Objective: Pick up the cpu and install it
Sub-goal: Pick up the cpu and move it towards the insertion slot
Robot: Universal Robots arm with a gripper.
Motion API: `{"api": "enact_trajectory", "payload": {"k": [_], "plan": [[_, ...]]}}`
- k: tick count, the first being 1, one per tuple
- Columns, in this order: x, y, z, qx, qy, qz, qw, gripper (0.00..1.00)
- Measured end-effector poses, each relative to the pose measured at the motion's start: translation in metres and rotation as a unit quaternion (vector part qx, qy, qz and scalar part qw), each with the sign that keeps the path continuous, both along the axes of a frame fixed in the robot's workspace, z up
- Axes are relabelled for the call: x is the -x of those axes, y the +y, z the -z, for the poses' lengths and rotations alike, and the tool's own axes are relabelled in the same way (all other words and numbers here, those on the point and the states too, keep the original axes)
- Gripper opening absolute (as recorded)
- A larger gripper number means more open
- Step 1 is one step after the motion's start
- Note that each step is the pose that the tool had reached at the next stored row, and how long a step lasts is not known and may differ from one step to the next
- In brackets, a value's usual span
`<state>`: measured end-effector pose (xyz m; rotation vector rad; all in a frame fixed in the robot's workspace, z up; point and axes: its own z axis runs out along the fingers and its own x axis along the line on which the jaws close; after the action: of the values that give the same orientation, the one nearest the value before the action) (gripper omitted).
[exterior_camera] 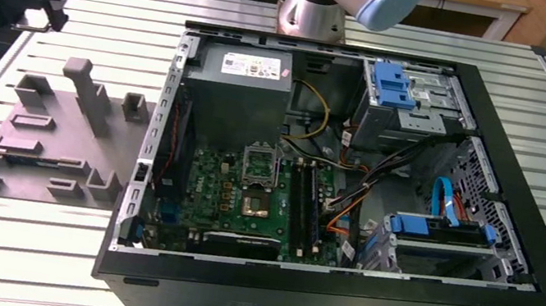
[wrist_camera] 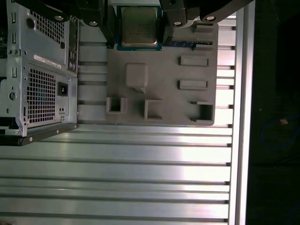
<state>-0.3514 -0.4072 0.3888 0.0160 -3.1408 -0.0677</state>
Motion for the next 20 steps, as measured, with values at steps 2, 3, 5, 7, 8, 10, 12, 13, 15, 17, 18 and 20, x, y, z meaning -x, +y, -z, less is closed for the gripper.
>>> {"api": "enact_trajectory", "payload": {"k": [2, 3, 5, 7, 8, 10, 12, 13, 15, 17, 18, 20], "plan": [[-0.0007, 0.0000, 0.0000, 0.0000, 0.0000, 0.000, 1.0000, 0.47], [-0.0010, 0.0000, 0.0000, 0.0000, 0.0000, 0.000, 1.0000, 0.47], [-0.0018, 0.0000, 0.0000, 0.0000, 0.0000, 0.000, 1.0000, 0.47], [-0.0025, 0.0000, 0.0000, 0.0000, 0.0000, 0.000, 1.0000, 0.47], [-0.0029, 0.0000, 0.0000, 0.0000, 0.0000, 0.000, 1.0000, 0.47], [-0.0036, 0.0000, 0.0000, 0.0000, 0.0000, 0.000, 1.0000, 0.47], [-0.0044, 0.0000, 0.0000, 0.0000, 0.0000, 0.000, 1.0000, 0.47], [-0.0048, 0.0000, 0.0000, 0.0000, 0.0000, 0.000, 1.0000, 0.47], [-0.0055, 0.0000, 0.0000, 0.0000, 0.0000, 0.000, 1.0000, 0.47], [-0.0063, 0.0000, 0.0000, 0.0000, 0.0000, 0.000, 1.0000, 0.47], [-0.0067, 0.0000, 0.0000, 0.0000, 0.0000, 0.000, 1.0000, 0.47], [-0.0075, 0.0000, 0.0000, 0.0000, 0.0000, 0.000, 1.0000, 0.47]]}}
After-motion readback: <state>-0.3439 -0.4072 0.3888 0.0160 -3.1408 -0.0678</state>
